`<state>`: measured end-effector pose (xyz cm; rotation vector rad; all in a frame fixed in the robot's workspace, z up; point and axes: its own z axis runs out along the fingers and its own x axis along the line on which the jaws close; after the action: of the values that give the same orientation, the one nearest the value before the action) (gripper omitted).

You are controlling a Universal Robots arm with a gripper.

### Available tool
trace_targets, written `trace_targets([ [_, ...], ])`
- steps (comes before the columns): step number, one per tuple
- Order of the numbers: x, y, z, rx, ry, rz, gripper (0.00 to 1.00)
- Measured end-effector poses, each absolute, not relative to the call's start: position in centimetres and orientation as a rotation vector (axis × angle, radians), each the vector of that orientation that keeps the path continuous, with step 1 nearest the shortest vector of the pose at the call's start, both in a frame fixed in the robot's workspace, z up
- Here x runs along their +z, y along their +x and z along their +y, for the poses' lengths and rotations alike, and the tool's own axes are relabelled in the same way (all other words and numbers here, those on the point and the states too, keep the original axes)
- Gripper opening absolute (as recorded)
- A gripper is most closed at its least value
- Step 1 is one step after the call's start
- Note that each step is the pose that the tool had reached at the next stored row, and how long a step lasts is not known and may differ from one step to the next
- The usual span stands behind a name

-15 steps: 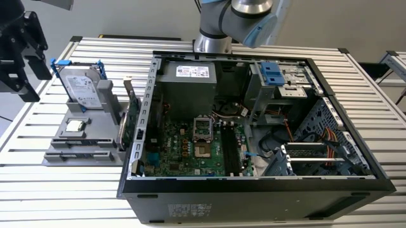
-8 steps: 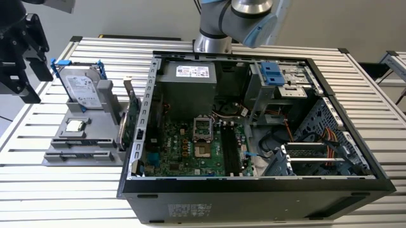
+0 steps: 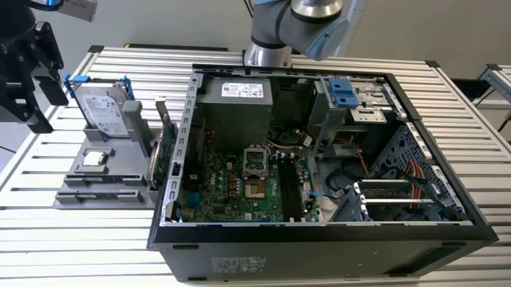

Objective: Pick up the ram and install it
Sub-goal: 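Pick up the ram and move it above insertion slot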

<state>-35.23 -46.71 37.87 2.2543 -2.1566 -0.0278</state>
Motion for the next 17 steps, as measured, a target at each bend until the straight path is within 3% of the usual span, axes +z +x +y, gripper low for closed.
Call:
trace_targets([
  [17,36.6,-35.2,-46.7,0.004,2.263,-2.165,1.00],
])
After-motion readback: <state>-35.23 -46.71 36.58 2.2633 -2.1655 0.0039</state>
